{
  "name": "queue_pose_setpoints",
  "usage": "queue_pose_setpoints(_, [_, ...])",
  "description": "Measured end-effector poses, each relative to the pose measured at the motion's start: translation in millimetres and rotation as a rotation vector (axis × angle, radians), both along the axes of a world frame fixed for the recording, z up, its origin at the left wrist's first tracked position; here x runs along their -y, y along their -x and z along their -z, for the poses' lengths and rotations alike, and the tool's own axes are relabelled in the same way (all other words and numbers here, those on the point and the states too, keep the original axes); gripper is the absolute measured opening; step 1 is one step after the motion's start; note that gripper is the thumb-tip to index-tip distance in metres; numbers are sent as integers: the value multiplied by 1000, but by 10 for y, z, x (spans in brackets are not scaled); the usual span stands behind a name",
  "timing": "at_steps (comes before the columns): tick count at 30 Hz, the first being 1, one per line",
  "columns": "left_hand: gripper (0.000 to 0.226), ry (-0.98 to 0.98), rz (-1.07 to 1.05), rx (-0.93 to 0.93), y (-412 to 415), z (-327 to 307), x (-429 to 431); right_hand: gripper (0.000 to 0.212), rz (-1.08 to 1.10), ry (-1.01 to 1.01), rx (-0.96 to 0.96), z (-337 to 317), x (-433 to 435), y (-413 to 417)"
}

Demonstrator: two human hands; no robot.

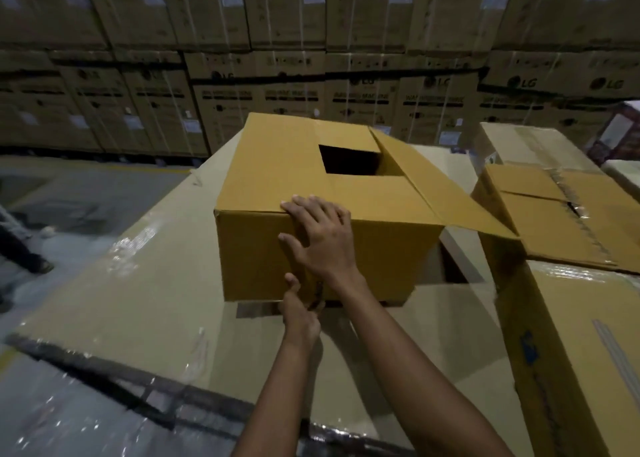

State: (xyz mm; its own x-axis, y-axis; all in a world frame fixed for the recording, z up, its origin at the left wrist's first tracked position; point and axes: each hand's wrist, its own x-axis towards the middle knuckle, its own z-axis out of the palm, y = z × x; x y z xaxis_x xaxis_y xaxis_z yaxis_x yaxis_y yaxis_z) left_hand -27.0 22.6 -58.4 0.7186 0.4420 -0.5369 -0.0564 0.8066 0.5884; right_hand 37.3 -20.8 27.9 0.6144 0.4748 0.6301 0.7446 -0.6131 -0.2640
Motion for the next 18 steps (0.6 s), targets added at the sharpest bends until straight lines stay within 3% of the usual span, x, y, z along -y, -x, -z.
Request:
queue_pose_setpoints(7, [31,151,-84,-1,201,-229,-289,47,41,54,4,673,-126,161])
queue_pose_setpoints(9, [30,61,-98,-76,208,-400,-324,45,32,10,3,694,-108,150])
queue_pose_setpoints(10, [35,-110,-147,-195,205,-442,-341,44,6,-13,-11,672,-93,145])
queue_pose_setpoints(12, [47,-703,-343,-420,244,-527,-369,43,-66,-102,-96,581,-42,142])
queue_pose_setpoints(14, [39,-1331,-509,-307,263,-577,-414,38,-61,-264,-145,505,27,125])
queue_pose_setpoints(15, [32,-1552,-506,-260,243,-593,-439,33,-13,-348,-141,471,77,115])
queue_pose_setpoints(18, [45,-1787,-287,-345,103,-608,-516,25,174,-576,-182,385,289,96])
